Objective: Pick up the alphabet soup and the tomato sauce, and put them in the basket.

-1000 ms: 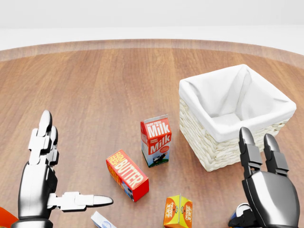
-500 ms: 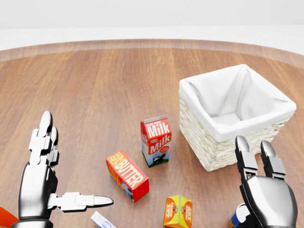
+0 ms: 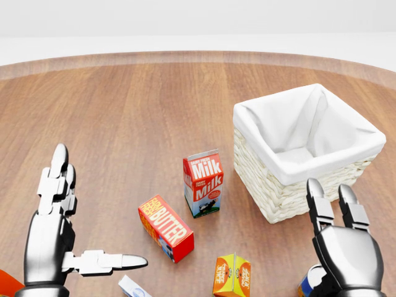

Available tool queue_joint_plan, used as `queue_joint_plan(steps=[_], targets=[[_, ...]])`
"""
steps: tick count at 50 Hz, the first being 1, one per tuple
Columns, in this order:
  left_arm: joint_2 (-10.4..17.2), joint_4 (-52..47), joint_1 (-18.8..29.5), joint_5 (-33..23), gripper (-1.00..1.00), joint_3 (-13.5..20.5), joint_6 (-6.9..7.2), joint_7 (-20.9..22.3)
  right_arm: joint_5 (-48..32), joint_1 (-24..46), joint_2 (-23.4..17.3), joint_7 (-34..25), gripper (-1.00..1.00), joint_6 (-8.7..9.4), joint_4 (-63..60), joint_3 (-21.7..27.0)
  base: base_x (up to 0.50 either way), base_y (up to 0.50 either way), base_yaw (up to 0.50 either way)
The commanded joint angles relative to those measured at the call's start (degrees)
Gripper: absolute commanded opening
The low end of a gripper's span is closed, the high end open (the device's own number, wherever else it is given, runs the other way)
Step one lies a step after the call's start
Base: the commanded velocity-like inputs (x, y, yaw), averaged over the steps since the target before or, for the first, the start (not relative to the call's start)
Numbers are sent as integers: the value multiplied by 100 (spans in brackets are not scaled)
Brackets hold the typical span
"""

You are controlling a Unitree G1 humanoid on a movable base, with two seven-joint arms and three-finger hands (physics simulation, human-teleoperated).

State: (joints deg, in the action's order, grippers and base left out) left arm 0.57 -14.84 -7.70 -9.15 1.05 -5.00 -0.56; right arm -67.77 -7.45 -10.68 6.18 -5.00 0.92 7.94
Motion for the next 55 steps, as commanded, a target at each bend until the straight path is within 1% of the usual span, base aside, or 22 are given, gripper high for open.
queue_joint_plan(steps=[1,10,30,55], targets=[[2,15,2,19,100,-4,0,23,25,103,-80,64,100,0,210,-42,0,0,0],[4,10,12,28,100,4,0,28,-17,33,-59,84,100,0,188,-93,0,0,0],[1,19,-6,3,100,-14,0,19,-104,119,-112,389,100,0,679,-220,0,0,0],[-2,-12,-24,-4,100,-24,0,22,-183,182,-191,582,100,0,1046,-318,0,0,0]])
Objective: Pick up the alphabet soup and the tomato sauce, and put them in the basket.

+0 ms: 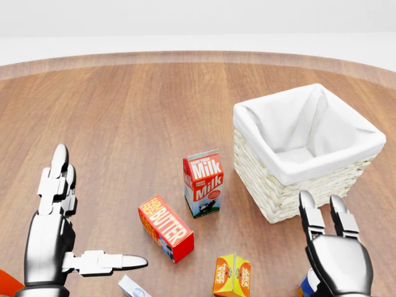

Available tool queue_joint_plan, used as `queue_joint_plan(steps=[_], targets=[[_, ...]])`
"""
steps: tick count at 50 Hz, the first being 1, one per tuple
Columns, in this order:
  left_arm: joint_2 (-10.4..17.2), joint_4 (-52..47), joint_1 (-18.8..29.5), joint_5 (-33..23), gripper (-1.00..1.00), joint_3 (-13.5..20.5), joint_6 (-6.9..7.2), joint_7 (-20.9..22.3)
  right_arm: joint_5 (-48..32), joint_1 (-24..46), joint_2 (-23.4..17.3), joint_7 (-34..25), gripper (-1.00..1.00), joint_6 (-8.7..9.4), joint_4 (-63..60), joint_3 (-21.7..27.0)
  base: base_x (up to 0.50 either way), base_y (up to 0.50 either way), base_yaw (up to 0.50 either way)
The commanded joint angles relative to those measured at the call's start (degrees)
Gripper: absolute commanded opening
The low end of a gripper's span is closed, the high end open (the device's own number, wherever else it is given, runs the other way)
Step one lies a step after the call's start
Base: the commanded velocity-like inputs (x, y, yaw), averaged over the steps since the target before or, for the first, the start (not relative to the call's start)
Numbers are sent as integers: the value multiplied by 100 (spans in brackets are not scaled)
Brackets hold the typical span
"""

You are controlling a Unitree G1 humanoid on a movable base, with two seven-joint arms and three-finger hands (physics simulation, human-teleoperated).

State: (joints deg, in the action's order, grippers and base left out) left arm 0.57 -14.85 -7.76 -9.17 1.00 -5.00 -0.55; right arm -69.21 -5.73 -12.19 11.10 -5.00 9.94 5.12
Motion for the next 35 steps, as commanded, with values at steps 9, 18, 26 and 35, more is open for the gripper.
queue_joint_plan(steps=[9,18,26,35], targets=[[-1,-27,-15,0,100,-18,0,23,-48,74,-91,135,100,0,270,-3,0,0,0],[0,8,10,23,100,-2,0,24,-29,152,-155,254,100,0,518,-11,0,0,0],[0,0,0,16,100,-9,0,22,-10,241,-222,357,100,0,743,10,0,0,0],[0,1,-8,9,100,-12,0,22,48,449,-326,555,100,0,1200,3,0,0,0]])
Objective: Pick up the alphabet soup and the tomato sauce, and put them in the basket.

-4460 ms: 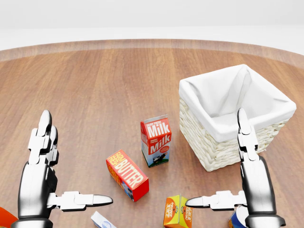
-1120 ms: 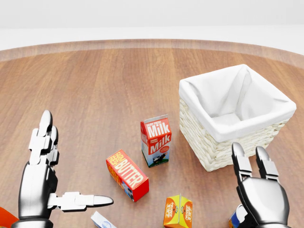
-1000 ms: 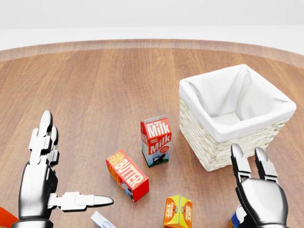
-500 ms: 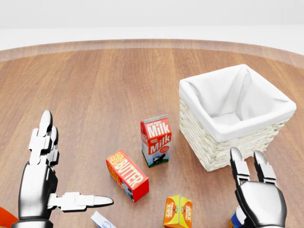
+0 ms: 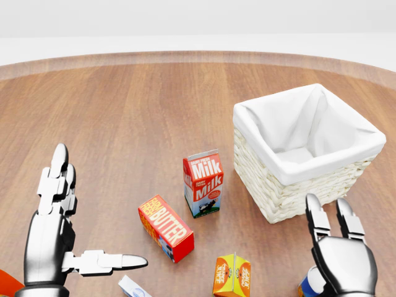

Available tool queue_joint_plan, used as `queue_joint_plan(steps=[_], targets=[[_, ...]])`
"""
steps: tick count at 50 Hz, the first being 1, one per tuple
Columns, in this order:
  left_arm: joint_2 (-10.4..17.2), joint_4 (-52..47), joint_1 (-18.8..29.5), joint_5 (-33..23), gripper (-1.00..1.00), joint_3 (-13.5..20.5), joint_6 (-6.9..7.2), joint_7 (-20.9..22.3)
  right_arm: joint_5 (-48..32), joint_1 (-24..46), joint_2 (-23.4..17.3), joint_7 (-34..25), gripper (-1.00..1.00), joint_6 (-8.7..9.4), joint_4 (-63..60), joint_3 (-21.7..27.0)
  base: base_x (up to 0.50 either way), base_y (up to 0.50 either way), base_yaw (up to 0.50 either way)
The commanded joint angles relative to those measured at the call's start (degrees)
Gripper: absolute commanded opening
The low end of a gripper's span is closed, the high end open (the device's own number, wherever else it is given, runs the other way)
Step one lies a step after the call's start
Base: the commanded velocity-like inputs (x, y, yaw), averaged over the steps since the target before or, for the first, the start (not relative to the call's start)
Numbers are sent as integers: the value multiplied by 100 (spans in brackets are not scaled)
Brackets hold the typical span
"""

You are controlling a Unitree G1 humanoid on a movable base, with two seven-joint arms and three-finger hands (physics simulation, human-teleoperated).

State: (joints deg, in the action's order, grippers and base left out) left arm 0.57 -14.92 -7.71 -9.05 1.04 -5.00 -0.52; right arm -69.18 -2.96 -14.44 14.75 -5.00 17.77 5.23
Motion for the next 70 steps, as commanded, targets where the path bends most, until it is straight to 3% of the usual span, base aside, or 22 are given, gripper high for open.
queue_joint_plan(steps=[1,70], targets=[[-1,-25,-16,-5,100,-18,0,22,43,200,-110,228,100,0,480,-19,0,0,0],[0,21,-18,-12,100,-24,0,18,-94,378,-103,785,100,0,1460,-464,0,0,0]])
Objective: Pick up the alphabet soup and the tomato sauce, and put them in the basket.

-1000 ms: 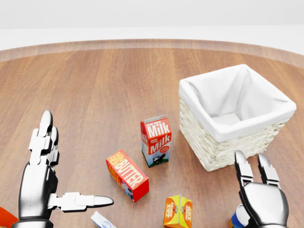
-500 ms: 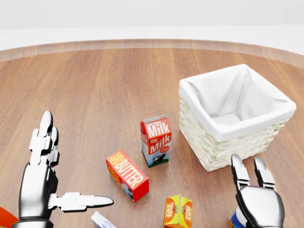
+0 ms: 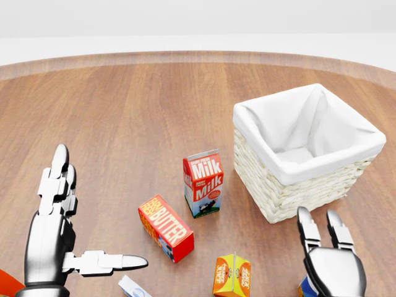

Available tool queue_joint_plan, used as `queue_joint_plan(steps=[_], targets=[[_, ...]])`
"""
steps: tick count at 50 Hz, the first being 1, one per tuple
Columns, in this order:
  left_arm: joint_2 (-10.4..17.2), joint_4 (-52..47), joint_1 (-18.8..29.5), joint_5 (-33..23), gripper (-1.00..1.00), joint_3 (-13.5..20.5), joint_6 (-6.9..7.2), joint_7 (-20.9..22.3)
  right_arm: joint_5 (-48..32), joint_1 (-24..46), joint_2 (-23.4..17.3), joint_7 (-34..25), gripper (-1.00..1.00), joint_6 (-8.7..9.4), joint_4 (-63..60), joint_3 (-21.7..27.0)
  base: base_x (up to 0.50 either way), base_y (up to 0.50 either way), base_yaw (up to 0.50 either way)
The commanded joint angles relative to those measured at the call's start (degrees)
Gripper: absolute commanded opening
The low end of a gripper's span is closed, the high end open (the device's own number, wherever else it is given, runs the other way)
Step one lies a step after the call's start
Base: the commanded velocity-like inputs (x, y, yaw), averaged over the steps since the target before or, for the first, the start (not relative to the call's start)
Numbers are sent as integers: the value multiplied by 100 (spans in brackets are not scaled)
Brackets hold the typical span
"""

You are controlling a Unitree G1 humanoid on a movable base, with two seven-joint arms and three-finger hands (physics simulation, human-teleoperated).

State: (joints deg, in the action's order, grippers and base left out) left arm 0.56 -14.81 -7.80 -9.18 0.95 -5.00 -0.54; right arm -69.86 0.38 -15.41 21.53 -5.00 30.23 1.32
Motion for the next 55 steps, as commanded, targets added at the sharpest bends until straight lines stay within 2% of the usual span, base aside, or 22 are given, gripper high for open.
queue_joint_plan(steps=[1,25,42,44,45,46,48,49,55], targets=[[0,10,-9,1,100,-14,0,19,-30,65,-13,136,100,0,272,-80,0,0,0],[0,10,-9,2,100,-14,0,20,-63,268,-72,420,100,0,971,-232,0,0,0],[1,11,-8,1,100,-14,0,19,-116,228,-49,423,100,0,1022,-320,0,0,0],[1,12,-8,0,100,-14,0,20,-126,237,-48,443,62,0,1107,-347,0,0,0],[0,11,-8,1,100,-14,0,19,-131,253,-51,461,6,0,1151,-355,0,0,0],[0,11,-9,1,100,-14,0,20,-125,264,-52,462,4,0,1161,-354,0,0,0],[0,11,-8,2,100,-14,0,20,-111,232,-54,424,-89,0,1096,-356,0,0,0],[0,11,-9,2,100,-14,0,20,-101,208,-51,403,-100,0,1045,-351,0,0,0],[1,11,-8,0,100,-14,0,19,-80,135,-43,332,-100,0,899,-336,0,0,0]])
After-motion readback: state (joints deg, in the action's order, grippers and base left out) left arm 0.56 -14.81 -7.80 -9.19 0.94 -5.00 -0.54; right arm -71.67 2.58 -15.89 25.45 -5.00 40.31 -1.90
